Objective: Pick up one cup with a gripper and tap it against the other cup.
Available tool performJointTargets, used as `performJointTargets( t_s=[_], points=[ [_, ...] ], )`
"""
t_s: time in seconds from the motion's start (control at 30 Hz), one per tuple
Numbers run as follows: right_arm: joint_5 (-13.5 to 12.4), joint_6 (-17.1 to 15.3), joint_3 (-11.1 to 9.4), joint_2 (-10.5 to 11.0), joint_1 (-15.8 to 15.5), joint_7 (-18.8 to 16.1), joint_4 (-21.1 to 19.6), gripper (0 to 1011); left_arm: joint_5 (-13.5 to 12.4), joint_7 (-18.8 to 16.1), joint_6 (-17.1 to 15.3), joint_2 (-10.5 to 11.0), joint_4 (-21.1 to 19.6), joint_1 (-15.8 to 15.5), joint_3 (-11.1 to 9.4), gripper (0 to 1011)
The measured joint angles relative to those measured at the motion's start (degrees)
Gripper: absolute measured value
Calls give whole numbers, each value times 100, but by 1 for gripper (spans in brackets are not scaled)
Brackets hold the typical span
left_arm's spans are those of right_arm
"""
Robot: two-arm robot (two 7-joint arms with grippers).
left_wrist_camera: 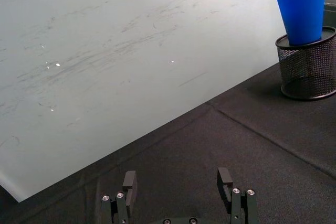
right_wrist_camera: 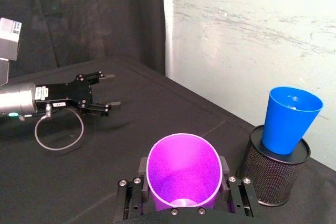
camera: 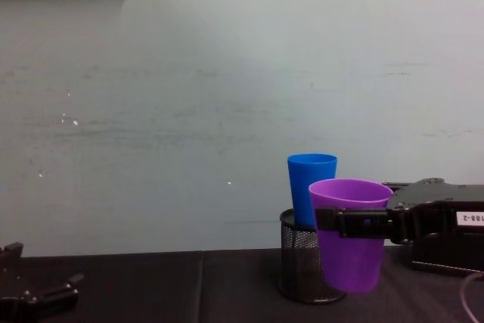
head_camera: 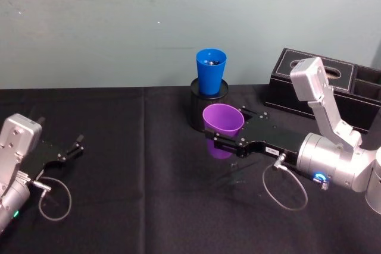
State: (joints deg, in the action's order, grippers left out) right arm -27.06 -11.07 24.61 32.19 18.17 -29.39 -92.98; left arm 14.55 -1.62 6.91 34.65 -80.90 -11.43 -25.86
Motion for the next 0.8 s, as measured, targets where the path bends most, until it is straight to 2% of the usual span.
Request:
performJointTargets(
  t_s=[0.8],
  points=[
    [0, 3, 0, 0, -3, 0, 1, 734, 0, 0, 0, 0, 0, 0, 0, 1000]
  ],
)
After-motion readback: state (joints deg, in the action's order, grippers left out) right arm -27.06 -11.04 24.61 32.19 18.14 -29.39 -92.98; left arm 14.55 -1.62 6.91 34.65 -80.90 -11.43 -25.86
